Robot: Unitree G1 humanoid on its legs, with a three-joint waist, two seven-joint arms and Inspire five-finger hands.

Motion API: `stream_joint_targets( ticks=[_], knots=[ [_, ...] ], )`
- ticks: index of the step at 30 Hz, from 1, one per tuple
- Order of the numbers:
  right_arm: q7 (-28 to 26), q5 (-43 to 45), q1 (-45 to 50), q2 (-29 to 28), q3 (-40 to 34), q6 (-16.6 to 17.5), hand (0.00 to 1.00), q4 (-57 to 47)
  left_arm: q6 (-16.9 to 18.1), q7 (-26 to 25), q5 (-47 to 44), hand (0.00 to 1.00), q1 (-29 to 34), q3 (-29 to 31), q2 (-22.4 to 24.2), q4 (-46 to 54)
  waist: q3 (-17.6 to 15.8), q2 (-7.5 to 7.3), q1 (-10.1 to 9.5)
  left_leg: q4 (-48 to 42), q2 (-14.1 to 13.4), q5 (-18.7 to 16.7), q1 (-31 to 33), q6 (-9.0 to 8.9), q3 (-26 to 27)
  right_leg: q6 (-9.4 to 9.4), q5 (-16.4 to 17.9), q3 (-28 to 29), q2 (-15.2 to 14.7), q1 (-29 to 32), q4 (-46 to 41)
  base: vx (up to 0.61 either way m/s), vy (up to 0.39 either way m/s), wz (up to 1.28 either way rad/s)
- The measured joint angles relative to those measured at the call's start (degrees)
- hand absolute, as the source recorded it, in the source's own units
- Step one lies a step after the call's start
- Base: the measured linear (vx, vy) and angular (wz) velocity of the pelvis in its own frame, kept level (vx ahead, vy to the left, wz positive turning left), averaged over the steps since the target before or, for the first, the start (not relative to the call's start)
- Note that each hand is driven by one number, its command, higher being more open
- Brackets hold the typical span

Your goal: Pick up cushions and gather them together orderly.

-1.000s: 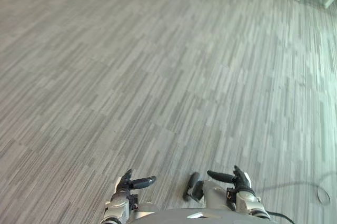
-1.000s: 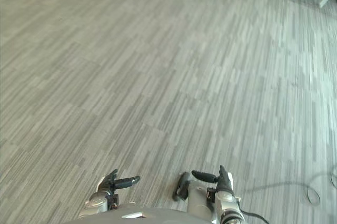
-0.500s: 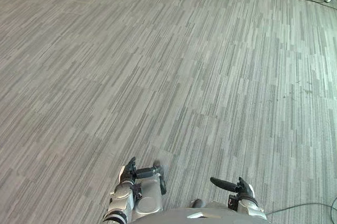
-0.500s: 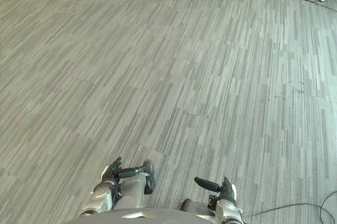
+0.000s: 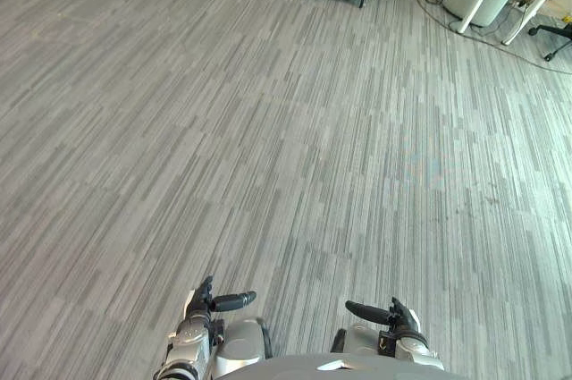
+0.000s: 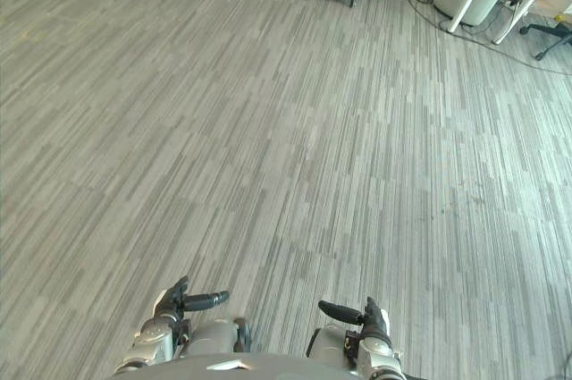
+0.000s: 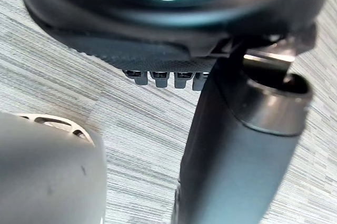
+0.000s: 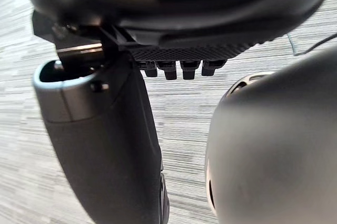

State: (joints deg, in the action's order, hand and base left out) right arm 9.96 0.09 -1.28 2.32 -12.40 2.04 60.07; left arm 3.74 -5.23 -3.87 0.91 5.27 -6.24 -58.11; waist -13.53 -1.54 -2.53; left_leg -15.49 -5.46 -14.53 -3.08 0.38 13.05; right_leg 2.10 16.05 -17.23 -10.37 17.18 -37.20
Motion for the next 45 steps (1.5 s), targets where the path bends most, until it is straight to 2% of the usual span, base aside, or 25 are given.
stream_joint_targets(
  ticks=[1, 2, 6, 9, 12, 15, 17, 19, 20, 21, 22, 24, 25, 26, 27, 28, 30, 32, 35, 36, 37, 38, 39, 43, 45],
  knots=[
    [-0.05, 0.10, -0.19, 0.15, -0.09, -0.01, 1.00, -0.67, 0.01, 0.02, 0.05, 1.00, 0.01, -0.45, -0.13, -0.73, 0.08, -0.62, 0.61, 0.57, -0.65, -1.13, -1.86, -2.29, -1.29, 0.35, -5.89, 3.17, 1.99, 2.24, 9.36, 0.63, -0.345, 0.61],
    [-0.03, -0.02, -0.24, 0.89, -0.58, -0.04, 1.00, -0.29, -0.11, 0.06, -0.19, 1.00, -0.28, -0.06, 0.41, -1.91, -0.09, 0.35, 1.09, 0.41, -1.89, -2.34, -3.20, -4.32, -3.10, -2.95, -9.59, 3.21, 3.94, 0.58, 10.13, 0.54, -0.294, 0.44],
    [0.14, -0.04, 0.43, 0.68, -4.91, -0.39, 1.00, -0.10, 0.21, 0.59, 1.76, 1.00, -0.42, 0.32, 2.70, -1.67, 0.15, 2.41, 0.73, -8.14, -5.29, -0.48, -2.73, -4.73, -6.36, -4.93, -2.07, 2.82, 6.14, -2.94, 6.40, 0.52, -0.332, 0.25],
    [0.42, 0.11, 2.31, -0.18, -4.76, -0.72, 1.00, -1.48, 0.29, 0.66, 2.36, 1.00, -0.35, 2.61, 3.53, 0.84, 0.03, 3.31, 0.16, -37.74, -10.76, -0.63, 10.22, -6.56, -7.40, -6.09, -0.07, 1.53, 9.71, -12.52, 12.52, 0.43, -0.249, 0.11],
    [0.63, 0.19, 2.86, -1.35, -4.35, -0.78, 1.00, -1.87, 0.77, 0.60, 2.36, 1.00, -0.37, 2.73, 3.37, 2.96, -0.38, 2.13, -0.40, -36.74, -9.84, -2.06, 16.21, -6.10, -5.36, -6.04, 0.00, 1.46, 9.84, -18.19, 17.51, 0.31, -0.094, -0.02],
    [0.76, 0.21, 3.05, -1.99, -4.44, -0.85, 1.00, -1.88, 1.18, 0.55, 2.26, 1.00, -0.94, 2.90, 3.53, 3.41, -0.54, 1.79, -1.12, -17.61, -5.99, -1.35, 21.03, -5.54, -5.35, -5.66, 0.01, 1.75, 9.26, -23.34, 22.69, 0.36, 0.033, -0.08],
    [0.99, 0.21, 3.47, -2.24, -4.40, -0.86, 1.00, -1.74, 1.16, 0.45, 2.11, 1.00, -1.49, 2.96, 3.60, 3.86, -0.82, 1.27, -1.94, -3.13, -3.36, 6.52, 22.00, -5.57, -5.45, -4.04, 0.77, 2.09, 7.89, -26.29, 24.94, 0.36, 0.135, -0.13],
    [1.21, 0.21, 4.04, -2.30, -4.17, -0.89, 1.00, -1.66, 1.37, 0.22, 2.12, 1.00, -1.35, 2.96, 3.63, 3.88, -0.15, 0.81, -3.13, 0.88, -2.18, 15.98, 21.17, -5.42, -4.97, -2.43, 1.70, 3.89, 6.90, -28.32, 26.88, 0.49, 0.189, -0.28],
    [1.26, 0.20, 3.70, -2.77, -4.17, -0.86, 1.00, -1.12, 1.25, 0.21, 1.97, 1.00, -1.56, 2.99, 3.36, 3.76, 0.17, -0.17, -3.30, 0.92, -1.60, 17.52, 20.61, -4.17, -3.94, -2.02, 1.41, 4.97, 5.84, -28.46, 27.24, 0.60, 0.213, -0.22],
    [1.22, 0.20, 3.37, -2.93, -4.12, -0.82, 1.00, -0.87, 1.24, 0.19, 1.97, 1.00, -1.61, 2.95, 3.15, 3.71, 0.00, -0.54, -3.28, 0.88, -1.32, 17.17, 20.59, -3.93, -3.88, -1.59, 1.09, 5.20, 5.57, -28.46, 27.26, 0.49, 0.163, -0.12],
    [1.01, 0.12, 2.41, -4.17, -4.21, -1.04, 1.00, 0.48, 1.11, 0.36, 1.54, 1.00, -1.87, 3.57, 1.85, 3.35, 0.20, -2.59, -3.24, -2.79, -0.91, 15.38, 20.48, -2.51, -3.14, 1.46, -1.53, 8.18, 4.32, -29.15, 27.00, 0.47, 0.145, -0.07],
    [0.70, 0.02, 2.77, -4.32, -4.27, -0.88, 1.00, 0.77, 1.41, 0.52, 0.85, 1.00, -1.46, 5.68, 1.53, 3.35, 1.56, -3.54, -3.41, -14.87, -0.44, 9.74, 24.22, -0.79, -2.40, 2.11, -4.05, 11.55, 4.12, -29.69, 21.98, 0.44, 0.231, -0.16],
    [0.61, -0.05, 3.97, -3.14, -4.22, -0.55, 1.00, 1.48, 1.35, 0.46, 1.25, 1.00, -0.52, 4.08, 1.69, 2.63, 3.24, -2.08, -3.04, -12.63, -0.24, 6.27, 21.12, 1.64, -1.71, 2.66, -4.13, 11.48, 3.80, -26.46, 10.57, 0.36, 0.275, -0.15],
    [0.59, -0.05, 4.06, -3.11, -4.15, -0.54, 1.00, 1.62, 1.32, 0.54, 1.25, 1.00, -0.30, 3.88, 1.54, 2.53, 3.35, -2.19, -3.04, -12.17, -0.23, 5.48, 20.52, 0.95, -1.67, 3.08, -4.08, 11.42, 3.52, -25.79, 8.19, 0.40, 0.230, 0.10],
    [0.14, 0.15, 4.16, -3.55, -3.83, -0.76, 1.00, 2.10, 1.20, 0.69, 1.15, 1.00, -0.02, 2.12, 0.30, 1.97, 3.38, -4.74, -2.06, -10.24, 2.77, 2.77, 16.60, 1.37, -1.44, 9.17, -10.36, 11.35, -1.24, -18.99, -8.46, 0.36, 0.119, 0.19],
    [0.06, 0.14, 4.05, -3.59, -3.93, -0.83, 1.00, 2.09, 1.08, 0.65, 1.15, 1.00, -0.16, 2.00, -0.04, 1.59, 3.32, -5.02, -1.73, -9.75, 3.14, 2.19, 15.45, 1.56, -1.41, 9.47, -11.11, 10.99, -2.37, -17.19, -12.76, 0.46, 0.087, 0.16],
    [-0.29, 0.02, 3.24, -3.01, -3.82, -0.63, 1.00, 1.65, 0.42, 0.21, 1.20, 1.00, -0.05, 1.89, -0.32, 0.23, 2.83, -4.26, -1.24, -7.04, 3.16, 0.26, 8.79, 1.37, -1.80, 3.05, -6.34, 7.24, -4.90, -10.87, -23.63, 0.50, 0.041, 0.01],
    [-0.38, -0.03, 3.11, -2.45, -3.70, 0.03, 1.00, 0.32, 0.42, 0.15, 1.20, 1.00, 0.45, 0.49, -0.17, -0.75, 2.42, -2.88, -0.23, -1.68, 2.39, 0.31, 1.67, 0.92, -3.15, 0.19, -2.03, 1.89, -4.22, -6.32, -19.42, 0.54, -0.060, 0.35],
    [-0.58, 0.04, 2.94, -1.73, -3.95, 0.79, 1.00, -2.06, 0.43, 0.08, 1.21, 1.00, 0.12, 0.14, 0.95, -1.01, 1.56, -1.02, 0.00, 2.72, 0.15, 0.40, -4.02, 0.76, -4.68, 0.11, -1.50, 0.44, -0.37, 0.07, -1.33, 0.44, -0.165, 0.46],
    [-0.56, 0.07, 2.89, -1.73, -4.18, 0.79, 1.00, -2.39, 0.42, 0.18, 1.24, 1.00, 0.09, 0.20, 1.08, -1.69, 1.46, -1.38, 0.56, 4.03, -0.22, -0.01, -5.72, 0.02, -6.02, 1.68, -5.33, 2.81, 1.20, 1.14, 10.84, 0.49, -0.281, 0.69],
    [-0.60, 0.20, 2.86, -1.73, -4.34, 0.77, 1.00, -2.43, 0.44, 0.25, 1.27, 1.00, 0.12, 0.10, 0.94, -1.87, 1.30, -1.49, 0.68, 4.23, -0.24, -0.25, -6.10, -0.39, -6.26, 1.52, -8.06, 3.33, 1.51, 1.28, 12.28, 0.50, -0.304, 0.75],
    [-0.60, 0.25, 2.85, -1.46, -4.55, 0.63, 1.00, -2.38, 0.40, 0.24, 1.37, 1.00, 0.14, 0.16, 1.12, -2.36, 1.22, -1.40, 1.24, 4.50, -0.87, -1.00, -7.21, -1.91, -7.55, -1.16, -13.12, 3.82, 2.56, -0.27, 13.36, 0.49, -0.324, 0.53],
    [-0.52, -0.01, 2.10, -0.38, -5.67, 0.67, 1.00, -1.92, 0.59, 0.48, 1.51, 1.00, -0.16, 0.65, 2.22, -2.21, 0.74, 0.81, 0.41, 4.62, -2.63, -0.10, -8.06, -2.98, -8.49, -1.90, -9.13, 2.95, 3.43, -0.68, 8.97, 0.57, -0.382, 0.49],
    [-0.52, 0.23, 2.48, -0.47, -8.06, -0.28, 1.00, -2.01, 0.65, 0.52, 2.52, 1.00, -0.02, 0.98, 3.44, -2.08, 0.88, 1.70, 1.01, -5.05, -4.26, 0.38, -6.83, -4.72, -10.26, -3.13, 0.26, 1.34, 2.91, -2.90, 2.76, 0.46, -0.325, 0.36],
    [-0.46, 0.23, 3.49, -0.28, -7.99, -0.41, 1.00, -3.39, 0.60, 0.80, 3.33, 1.00, 0.04, 2.50, 3.91, -1.04, 0.71, 3.11, 1.41, -26.28, -8.15, 0.70, 2.65, -9.61, -12.78, -3.48, 1.46, -1.29, 5.48, -8.09, 6.53, 0.38, -0.231, 0.43]
  ],
)
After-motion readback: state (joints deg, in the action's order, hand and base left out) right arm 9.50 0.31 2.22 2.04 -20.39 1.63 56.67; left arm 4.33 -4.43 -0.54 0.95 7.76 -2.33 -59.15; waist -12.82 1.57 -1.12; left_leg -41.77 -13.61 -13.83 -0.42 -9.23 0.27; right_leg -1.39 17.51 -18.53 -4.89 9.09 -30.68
